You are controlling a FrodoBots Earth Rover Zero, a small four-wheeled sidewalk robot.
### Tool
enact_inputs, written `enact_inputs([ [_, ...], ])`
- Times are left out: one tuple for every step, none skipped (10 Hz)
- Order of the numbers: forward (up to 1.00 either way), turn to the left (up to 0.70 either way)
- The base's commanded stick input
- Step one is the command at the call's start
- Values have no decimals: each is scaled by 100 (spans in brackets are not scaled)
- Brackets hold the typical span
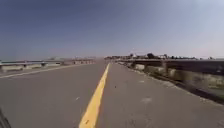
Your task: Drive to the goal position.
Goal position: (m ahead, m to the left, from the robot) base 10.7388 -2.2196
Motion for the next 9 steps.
enact_inputs([
  [50, 0],
  [50, 0],
  [50, 0],
  [50, 0],
  [50, 0],
  [50, 0],
  [50, 0],
  [50, 0],
  [50, 0],
])
